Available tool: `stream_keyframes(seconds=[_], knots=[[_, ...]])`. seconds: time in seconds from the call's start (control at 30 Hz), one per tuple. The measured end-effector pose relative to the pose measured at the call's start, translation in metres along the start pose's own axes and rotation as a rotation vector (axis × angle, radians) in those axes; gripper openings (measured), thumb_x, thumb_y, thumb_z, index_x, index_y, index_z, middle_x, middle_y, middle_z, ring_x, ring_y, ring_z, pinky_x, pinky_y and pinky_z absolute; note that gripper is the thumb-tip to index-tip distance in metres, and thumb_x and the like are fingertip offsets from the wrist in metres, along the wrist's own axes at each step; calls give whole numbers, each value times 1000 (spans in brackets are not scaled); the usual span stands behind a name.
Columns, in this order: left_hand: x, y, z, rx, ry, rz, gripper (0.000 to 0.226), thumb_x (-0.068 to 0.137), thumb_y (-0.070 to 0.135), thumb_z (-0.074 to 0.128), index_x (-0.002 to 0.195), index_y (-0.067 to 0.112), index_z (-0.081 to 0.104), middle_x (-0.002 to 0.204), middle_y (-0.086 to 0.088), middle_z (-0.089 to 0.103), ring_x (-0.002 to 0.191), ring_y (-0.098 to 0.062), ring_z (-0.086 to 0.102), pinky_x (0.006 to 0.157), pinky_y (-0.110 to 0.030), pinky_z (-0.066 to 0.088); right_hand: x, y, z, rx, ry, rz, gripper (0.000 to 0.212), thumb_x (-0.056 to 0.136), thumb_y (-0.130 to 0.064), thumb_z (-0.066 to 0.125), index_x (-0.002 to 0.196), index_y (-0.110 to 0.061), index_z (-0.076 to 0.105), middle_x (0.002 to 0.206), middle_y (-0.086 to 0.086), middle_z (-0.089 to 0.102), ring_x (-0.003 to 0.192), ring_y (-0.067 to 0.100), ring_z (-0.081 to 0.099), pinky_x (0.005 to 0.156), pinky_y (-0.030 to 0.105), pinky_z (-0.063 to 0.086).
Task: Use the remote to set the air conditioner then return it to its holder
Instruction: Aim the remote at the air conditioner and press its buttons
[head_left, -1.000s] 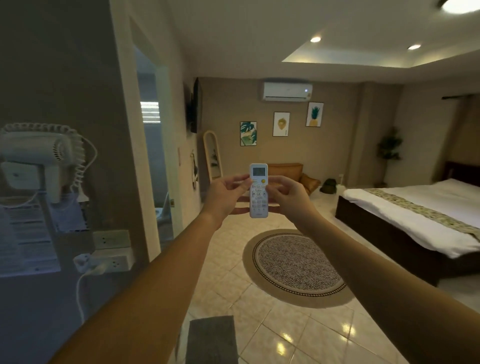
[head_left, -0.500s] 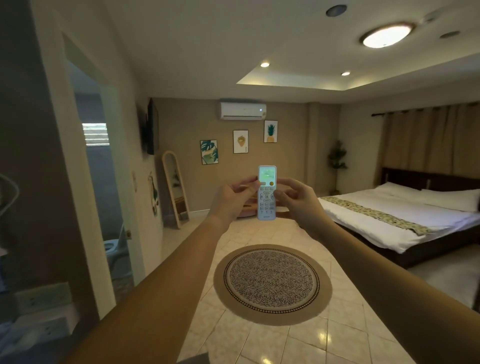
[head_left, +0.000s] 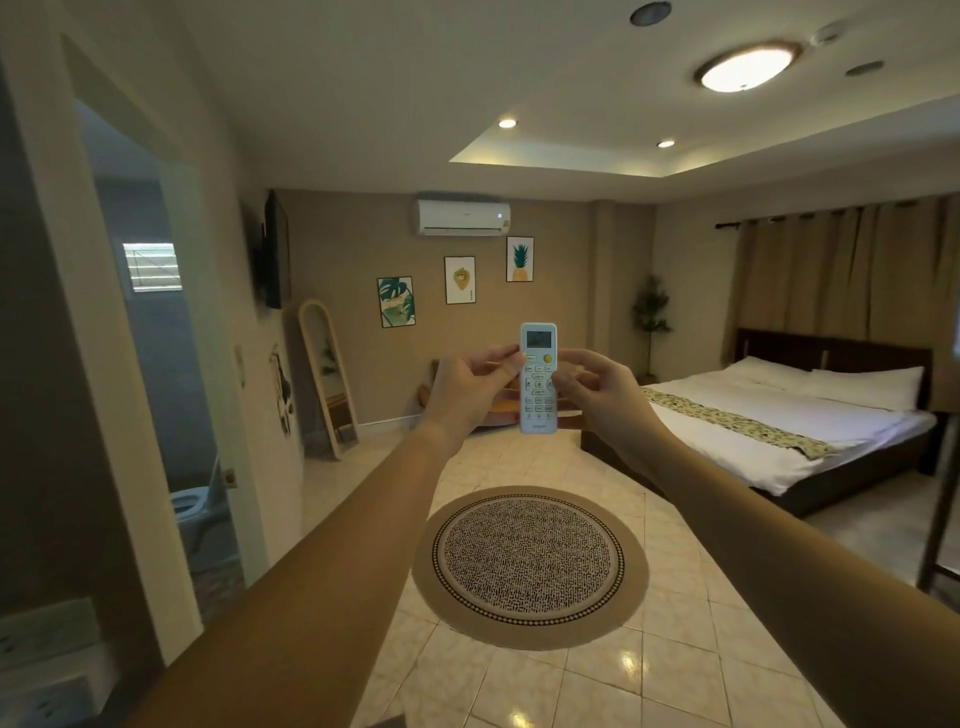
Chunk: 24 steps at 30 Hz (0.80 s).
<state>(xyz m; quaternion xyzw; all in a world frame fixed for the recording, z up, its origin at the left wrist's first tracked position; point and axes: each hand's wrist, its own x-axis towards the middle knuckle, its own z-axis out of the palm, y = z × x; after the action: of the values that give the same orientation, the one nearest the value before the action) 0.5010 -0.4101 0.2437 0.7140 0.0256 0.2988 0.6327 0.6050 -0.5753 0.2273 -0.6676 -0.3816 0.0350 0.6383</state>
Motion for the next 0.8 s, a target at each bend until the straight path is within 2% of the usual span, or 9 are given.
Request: stream_keyframes(seconds=[0.13, 0.37, 0.8], knots=[[0, -2, -2, -9, -3, -5, 34, 99, 20, 72, 133, 16, 71, 95, 5, 80, 75, -8, 81, 61, -31, 66, 2, 2, 3, 18, -8, 10, 36, 106, -18, 59, 142, -20, 61, 111, 3, 80, 97, 17, 81, 76, 36, 68], [0, -4, -9, 6, -25, -3, 34, 99, 19, 72, 133, 18, 72, 103, 0, 81, 80, -11, 82, 64, -34, 67, 2, 2, 8, -1, -4, 0, 36, 106, -17, 59, 142, -21, 61, 110, 1, 80, 94, 14, 81, 72, 31, 67], [-3, -4, -12, 57, -30, 22, 39, 93, 15, 80, 132, 18, 74, 107, -2, 84, 92, -18, 82, 77, -45, 68, 0, 1, 10, 2, -12, -14, 37, 106, -16, 59, 143, -20, 60, 113, 6, 79, 101, 20, 79, 83, 43, 68]])
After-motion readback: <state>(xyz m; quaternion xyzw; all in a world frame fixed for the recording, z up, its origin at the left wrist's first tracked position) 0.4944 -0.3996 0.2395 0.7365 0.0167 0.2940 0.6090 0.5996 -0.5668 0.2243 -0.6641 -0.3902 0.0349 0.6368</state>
